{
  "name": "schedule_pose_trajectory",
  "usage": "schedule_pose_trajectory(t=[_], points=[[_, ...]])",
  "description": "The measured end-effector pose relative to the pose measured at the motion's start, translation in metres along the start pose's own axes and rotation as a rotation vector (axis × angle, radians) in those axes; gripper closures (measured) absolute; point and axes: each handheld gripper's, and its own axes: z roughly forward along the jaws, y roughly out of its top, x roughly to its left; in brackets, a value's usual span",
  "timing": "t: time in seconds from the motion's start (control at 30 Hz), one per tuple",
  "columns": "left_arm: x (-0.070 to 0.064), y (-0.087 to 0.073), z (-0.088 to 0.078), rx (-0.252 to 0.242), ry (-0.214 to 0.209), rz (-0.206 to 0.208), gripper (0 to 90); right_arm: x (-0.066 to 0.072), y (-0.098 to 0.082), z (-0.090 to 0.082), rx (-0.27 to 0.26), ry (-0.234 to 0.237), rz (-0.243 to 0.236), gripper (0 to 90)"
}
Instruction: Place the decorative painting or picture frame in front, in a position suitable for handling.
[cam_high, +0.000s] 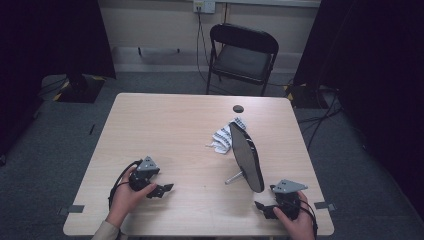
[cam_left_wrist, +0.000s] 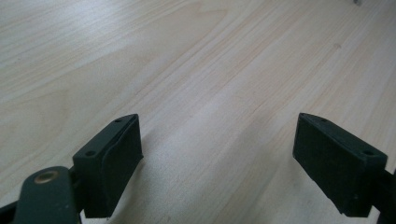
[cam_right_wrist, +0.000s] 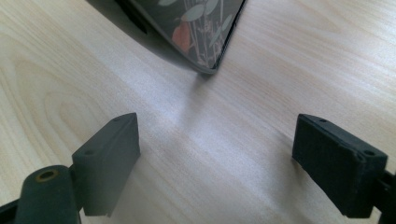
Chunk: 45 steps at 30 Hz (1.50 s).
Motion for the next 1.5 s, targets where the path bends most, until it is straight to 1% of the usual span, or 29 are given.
schedule_pose_trajectory(t=[0.07,0.1,0.2,0.23,0.3,0.43,0.5,0.53,0.57,0.6,0.63,0.7,0.77,0.8,0.83,0.87,0.93,1.03,1.07,1.1,1.13,1.17,1.2,1.23,1.27,1.3,1.37,1.43,1.5], points=[[0.000,0.001,0.000,0.001,0.003,0.008,15.2,0.001,0.000,0.000,0.005,-0.002,-0.006,14.1],[-0.001,0.005,0.001,-0.005,-0.007,-0.002,15.3,0.002,0.001,0.000,0.006,-0.004,-0.017,14.1],[-0.002,0.008,0.003,-0.012,-0.017,-0.006,15.3,0.002,0.002,-0.001,0.006,0.002,-0.015,14.1],[-0.004,0.012,0.007,-0.004,-0.031,-0.003,15.3,0.002,0.002,-0.002,0.004,0.002,-0.012,14.1],[-0.006,0.016,0.012,-0.006,-0.058,-0.009,15.3,0.001,0.002,-0.002,-0.004,0.006,-0.007,14.0],[-0.007,0.022,0.019,-0.010,-0.074,-0.012,15.2,0.001,0.003,-0.005,-0.014,0.009,-0.010,14.0],[-0.007,0.029,0.024,-0.013,-0.079,-0.008,15.2,0.001,0.003,-0.005,-0.016,0.012,-0.012,14.0],[-0.008,0.033,0.026,-0.010,-0.084,0.000,15.2,0.001,0.004,-0.005,-0.016,0.010,-0.011,14.0],[-0.010,0.043,0.033,-0.002,-0.079,0.025,15.1,0.001,0.003,-0.006,-0.015,0.013,-0.012,14.0],[-0.010,0.043,0.033,-0.002,-0.079,0.025,15.0,0.000,0.003,-0.006,-0.016,0.011,-0.010,14.0],[-0.012,0.052,0.041,0.004,-0.091,0.035,15.0,0.000,0.003,-0.006,-0.016,0.011,-0.007,14.0],[-0.013,0.060,0.049,-0.006,-0.124,0.014,14.8,-0.001,0.004,-0.007,-0.021,0.014,-0.009,14.0],[-0.014,0.069,0.056,-0.011,-0.135,0.005,14.8,-0.001,0.004,-0.009,-0.024,0.010,-0.012,14.0],[-0.014,0.069,0.056,-0.011,-0.135,0.005,14.8,-0.001,0.004,-0.009,-0.024,0.010,-0.012,14.0],[-0.016,0.078,0.065,0.004,-0.127,0.019,14.8,-0.002,0.004,-0.010,-0.026,0.000,-0.011,14.1],[-0.018,0.082,0.069,0.010,-0.126,0.031,14.8,-0.003,0.004,-0.010,-0.027,0.003,-0.010,14.0],[-0.020,0.091,0.078,0.018,-0.135,0.045,14.8,-0.003,0.004,-0.011,-0.026,0.003,-0.009,14.0],[-0.022,0.103,0.093,0.008,-0.131,0.046,14.9,-0.003,0.003,-0.012,-0.027,0.003,-0.013,14.1],[-0.022,0.103,0.093,0.008,-0.131,0.046,15.2,-0.003,0.003,-0.012,-0.027,0.003,-0.013,14.1],[-0.023,0.111,0.103,-0.002,-0.113,0.038,15.6,-0.002,0.004,-0.012,-0.028,0.003,-0.020,14.1],[-0.023,0.111,0.103,-0.002,-0.113,0.038,17.5,-0.002,0.004,-0.013,-0.030,-0.001,-0.023,14.1],[-0.023,0.119,0.111,-0.024,-0.095,0.049,20.9,-0.002,0.004,-0.013,-0.031,0.001,-0.019,14.1],[-0.023,0.124,0.114,-0.039,-0.091,0.066,26.5,-0.002,0.004,-0.013,-0.031,0.000,-0.015,14.1],[-0.023,0.124,0.114,-0.039,-0.091,0.066,32.1,-0.003,0.003,-0.014,-0.034,-0.004,-0.014,14.2],[-0.024,0.128,0.118,-0.051,-0.081,0.073,32.1,-0.003,0.003,-0.014,-0.034,-0.004,-0.014,14.2],[-0.024,0.137,0.126,-0.049,-0.067,0.098,34.3,-0.003,0.003,-0.015,-0.039,-0.006,-0.010,14.2],[-0.026,0.145,0.135,-0.048,-0.065,0.094,38.3,-0.005,0.002,-0.016,-0.042,-0.015,-0.003,14.2],[-0.025,0.150,0.144,-0.050,-0.062,0.111,40.4,-0.005,0.002,-0.016,-0.045,-0.020,-0.005,14.2],[-0.024,0.154,0.154,-0.054,-0.059,0.095,42.1,-0.006,0.002,-0.017,-0.044,-0.019,-0.007,14.2]])
